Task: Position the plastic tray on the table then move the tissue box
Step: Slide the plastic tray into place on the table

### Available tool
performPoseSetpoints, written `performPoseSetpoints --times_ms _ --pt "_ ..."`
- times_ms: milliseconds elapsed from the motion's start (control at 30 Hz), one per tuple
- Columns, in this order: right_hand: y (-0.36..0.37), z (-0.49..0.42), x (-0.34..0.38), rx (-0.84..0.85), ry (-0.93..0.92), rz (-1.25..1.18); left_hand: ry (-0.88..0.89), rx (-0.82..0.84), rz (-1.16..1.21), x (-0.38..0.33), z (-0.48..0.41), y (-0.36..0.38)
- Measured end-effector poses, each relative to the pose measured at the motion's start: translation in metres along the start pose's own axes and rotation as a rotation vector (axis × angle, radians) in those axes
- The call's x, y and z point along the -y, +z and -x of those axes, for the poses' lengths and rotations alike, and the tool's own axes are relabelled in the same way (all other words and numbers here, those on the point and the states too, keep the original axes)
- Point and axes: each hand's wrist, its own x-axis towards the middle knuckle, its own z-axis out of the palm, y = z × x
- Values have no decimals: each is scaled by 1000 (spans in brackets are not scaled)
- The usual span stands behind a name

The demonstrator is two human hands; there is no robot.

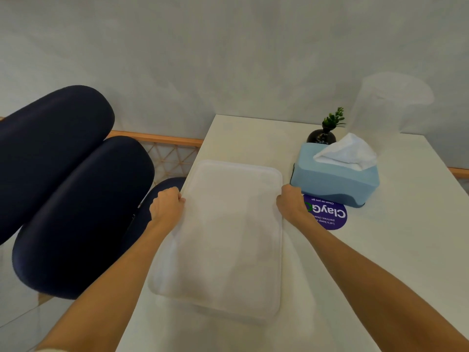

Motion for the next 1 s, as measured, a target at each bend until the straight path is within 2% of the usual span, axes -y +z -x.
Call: performPoseSetpoints --times_ms 200,267,433,667,1000 --pt "13 -2 -9 -55 52 129 3 -9 -29 -5 -15 4" --pt "11 -3 -8 -27 32 172 3 -9 -34 -8 -19 5" --pt "7 -16 -6 25 -19 105 -4 -7 -40 -16 -28 3" --pt "7 -25 -2 -56 -20 87 -13 -5 -43 -25 -37 1" --pt "5 -27 -5 -57 5 52 -45 -8 -15 -29 -43 2"
